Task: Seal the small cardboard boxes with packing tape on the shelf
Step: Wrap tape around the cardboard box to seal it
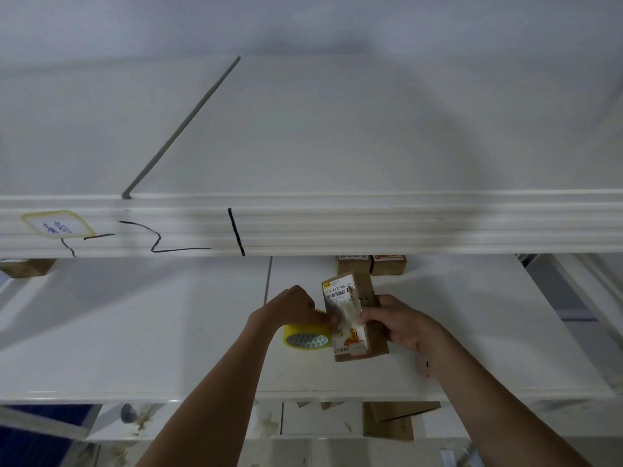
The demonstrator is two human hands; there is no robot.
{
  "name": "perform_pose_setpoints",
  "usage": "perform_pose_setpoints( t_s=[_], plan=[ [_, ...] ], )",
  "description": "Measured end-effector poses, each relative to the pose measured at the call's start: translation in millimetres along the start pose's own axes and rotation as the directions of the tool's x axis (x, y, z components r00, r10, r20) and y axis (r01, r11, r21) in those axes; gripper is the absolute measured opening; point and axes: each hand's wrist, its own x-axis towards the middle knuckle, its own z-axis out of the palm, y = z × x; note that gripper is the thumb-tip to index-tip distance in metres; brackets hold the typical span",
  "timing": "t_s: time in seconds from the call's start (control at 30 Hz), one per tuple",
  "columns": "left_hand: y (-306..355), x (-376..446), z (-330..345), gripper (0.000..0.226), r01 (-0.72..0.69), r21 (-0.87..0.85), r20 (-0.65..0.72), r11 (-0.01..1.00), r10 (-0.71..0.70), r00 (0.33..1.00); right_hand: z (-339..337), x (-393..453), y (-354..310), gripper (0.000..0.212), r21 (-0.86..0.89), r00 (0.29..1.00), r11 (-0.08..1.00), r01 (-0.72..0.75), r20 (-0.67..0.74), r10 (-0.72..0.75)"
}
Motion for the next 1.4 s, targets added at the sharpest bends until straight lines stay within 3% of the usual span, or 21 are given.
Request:
perform_pose_setpoints(
  t_s=[0.13,0.27,0.47,0.6,0.73,0.93,1.13,1.4],
  plan=[
    [1,3,-3,0.053,0.004,0.057,-0.037,0.998,-0.002,0.999,17,5,-1,0.043,0.111,0.999,0.993,0.037,-0.035,-0.033],
    [0,5,-11,0.049,0.003,0.057,-0.098,0.998,0.002,0.995,33,8,-3,0.043,0.025,0.990,0.996,0.080,-0.121,-0.076],
    [-6,-1,-14,0.051,-0.014,-0.021,-0.075,1.000,0.013,0.997,19,9,-4,0.034,-0.048,0.970,0.999,-0.021,-0.243,0.009],
    [-18,-5,-18,0.037,-0.104,-0.144,-0.027,0.984,0.101,0.995,9,4,-6,0.034,-0.065,0.971,0.998,-0.024,-0.239,0.008],
    [-25,-4,-13,0.042,-0.096,-0.233,-0.037,0.968,0.089,0.995,3,1,-9,0.032,-0.103,0.973,0.994,-0.026,-0.230,0.002],
    [-32,-5,-9,0.058,0.028,-0.076,-0.152,0.997,-0.039,0.988,2,-4,-7,0.033,-0.035,0.979,0.999,-0.012,-0.201,0.004],
    [-34,-6,-5,0.057,0.075,-0.050,-0.058,0.996,-0.078,0.995,4,-5,-4,0.035,0.016,0.989,1.000,0.006,-0.150,-0.004],
    [-27,-4,-5,0.052,0.011,-0.180,-0.037,0.984,-0.018,0.999,8,-6,-4,0.050,0.150,0.998,0.988,0.047,-0.049,-0.040]
  ],
)
